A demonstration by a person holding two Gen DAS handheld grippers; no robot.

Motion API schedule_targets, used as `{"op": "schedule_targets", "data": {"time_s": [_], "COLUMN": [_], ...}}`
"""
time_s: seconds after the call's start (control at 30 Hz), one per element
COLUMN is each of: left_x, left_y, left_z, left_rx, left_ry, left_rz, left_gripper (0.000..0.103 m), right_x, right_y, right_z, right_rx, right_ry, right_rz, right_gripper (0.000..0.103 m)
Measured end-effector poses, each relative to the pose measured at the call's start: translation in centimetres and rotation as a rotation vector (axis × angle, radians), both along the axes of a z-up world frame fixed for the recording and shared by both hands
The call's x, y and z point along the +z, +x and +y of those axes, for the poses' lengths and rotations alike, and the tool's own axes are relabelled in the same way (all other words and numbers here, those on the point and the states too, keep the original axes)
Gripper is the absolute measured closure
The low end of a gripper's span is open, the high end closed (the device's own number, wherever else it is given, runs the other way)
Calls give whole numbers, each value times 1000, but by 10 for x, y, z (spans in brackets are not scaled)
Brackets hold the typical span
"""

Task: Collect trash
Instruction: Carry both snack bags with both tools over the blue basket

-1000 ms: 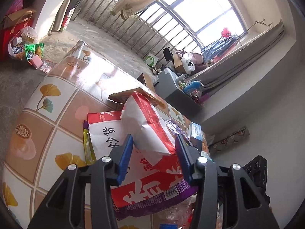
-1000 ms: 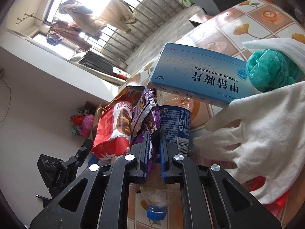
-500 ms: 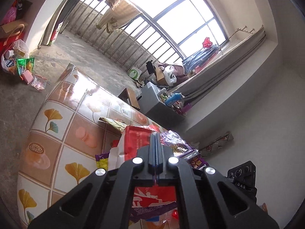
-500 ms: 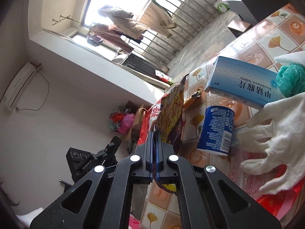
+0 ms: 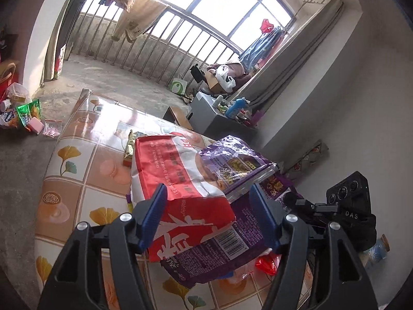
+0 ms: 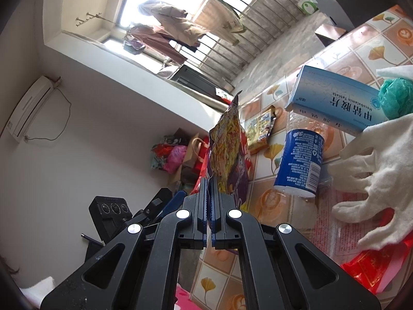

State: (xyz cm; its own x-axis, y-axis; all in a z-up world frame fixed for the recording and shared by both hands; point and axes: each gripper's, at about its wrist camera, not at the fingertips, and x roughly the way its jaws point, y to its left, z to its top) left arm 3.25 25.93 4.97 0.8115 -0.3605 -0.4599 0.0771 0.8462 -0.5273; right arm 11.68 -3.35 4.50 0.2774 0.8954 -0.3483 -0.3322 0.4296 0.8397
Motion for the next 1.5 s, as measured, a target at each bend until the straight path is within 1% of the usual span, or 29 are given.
{"op": "schedule_targets", "data": {"time_s": [0.07, 0.13, 0.2, 0.33, 0.47, 0.53, 0.57, 0.7, 0.83, 0.9, 1.1, 1.17, 1.3, 1.37, 1.43, 1.47, 1.5], "left_x": [1, 0, -5, -19, -36, -41, -42, -42, -41, -41, -44, -48, -55, -57, -59, -58, -58], "left_y": [3, 8, 13, 17, 19, 18, 17, 11, 6, 4, 3, 4, 3, 2, 2, 1, 0], "left_z": [-7, -12, -13, -4, 10, 15, 16, 23, 38, 46, 59, 64, 72, 75, 79, 80, 80], "left_rx": [-28, -48, -58, -31, -21, -28, -34, -29, -24, -6, 59, 86, 145, 177, 200, 209, 220], "left_ry": [31, 36, 38, 37, -18, -56, -73, -99, -177, -208, -209, -207, -173, -146, -115, -98, -77], "left_rz": [-2, 10, 28, 68, 124, 136, 134, 111, 96, 103, 147, 171, 221, 241, 256, 261, 265], "left_gripper": [33, 29, 27, 27, 27, 27, 27, 22, 17, 17, 17, 17, 17, 23, 43, 49, 59], "right_x": [1, -1, -3, -1, -2, -4, -4, 0, 5, 6, 11, 11, 7, 6, 6, 7, 9], "right_y": [2, 3, 2, 4, 2, 1, 0, -3, -8, -10, -21, -23, -19, -17, -16, -16, -16], "right_z": [4, 7, 9, 12, 16, 19, 20, 25, 29, 31, 35, 32, 21, 15, 10, 8, 7], "right_rx": [16, 36, 53, 68, 92, 115, 127, 168, 213, 231, 283, 277, 239, 220, 204, 198, 192], "right_ry": [5, 18, 27, 31, 51, 68, 79, 102, 102, 104, 101, 97, 105, 117, 132, 139, 143], "right_rz": [-2, 1, 4, -3, -2, 4, 8, -2, -27, -35, -69, -70, -48, -35, -26, -26, -32], "right_gripper": [102, 102, 102, 102, 102, 102, 102, 102, 102, 102, 102, 102, 102, 102, 102, 102, 102]}}
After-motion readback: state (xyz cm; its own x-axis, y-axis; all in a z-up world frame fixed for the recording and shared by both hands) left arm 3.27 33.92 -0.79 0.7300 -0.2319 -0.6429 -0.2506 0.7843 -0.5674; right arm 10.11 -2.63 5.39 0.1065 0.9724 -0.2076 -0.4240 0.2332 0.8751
